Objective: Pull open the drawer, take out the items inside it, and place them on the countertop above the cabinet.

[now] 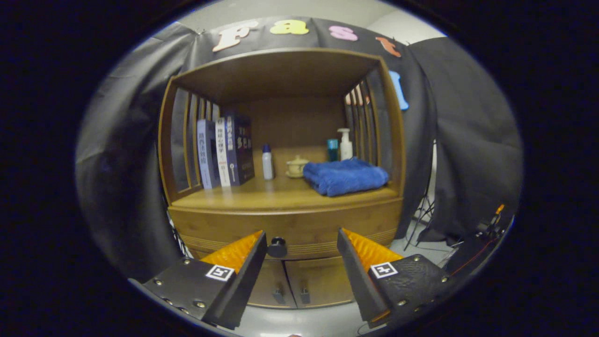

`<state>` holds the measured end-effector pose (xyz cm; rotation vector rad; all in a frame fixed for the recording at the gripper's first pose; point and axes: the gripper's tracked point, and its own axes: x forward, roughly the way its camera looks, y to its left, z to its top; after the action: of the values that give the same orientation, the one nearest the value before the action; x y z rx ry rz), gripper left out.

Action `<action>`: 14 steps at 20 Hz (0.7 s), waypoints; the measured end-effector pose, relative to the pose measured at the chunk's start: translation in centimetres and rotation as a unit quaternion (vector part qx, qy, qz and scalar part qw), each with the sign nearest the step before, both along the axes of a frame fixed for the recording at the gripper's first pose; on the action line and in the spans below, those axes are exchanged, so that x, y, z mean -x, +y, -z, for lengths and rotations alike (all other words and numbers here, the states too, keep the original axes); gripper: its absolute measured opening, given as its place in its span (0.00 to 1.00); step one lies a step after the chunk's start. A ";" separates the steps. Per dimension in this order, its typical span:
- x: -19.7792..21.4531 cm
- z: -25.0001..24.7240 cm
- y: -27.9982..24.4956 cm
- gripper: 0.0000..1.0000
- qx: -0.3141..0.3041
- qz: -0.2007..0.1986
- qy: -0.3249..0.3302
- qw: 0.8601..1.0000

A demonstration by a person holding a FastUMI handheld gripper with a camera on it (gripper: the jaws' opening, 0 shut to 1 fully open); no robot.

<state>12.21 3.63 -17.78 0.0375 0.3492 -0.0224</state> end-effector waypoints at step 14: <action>-6.5 10.2 3.8 0.73 0.004 -0.039 0.098 0.994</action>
<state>18.72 7.41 -27.97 0.0143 0.5475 0.0506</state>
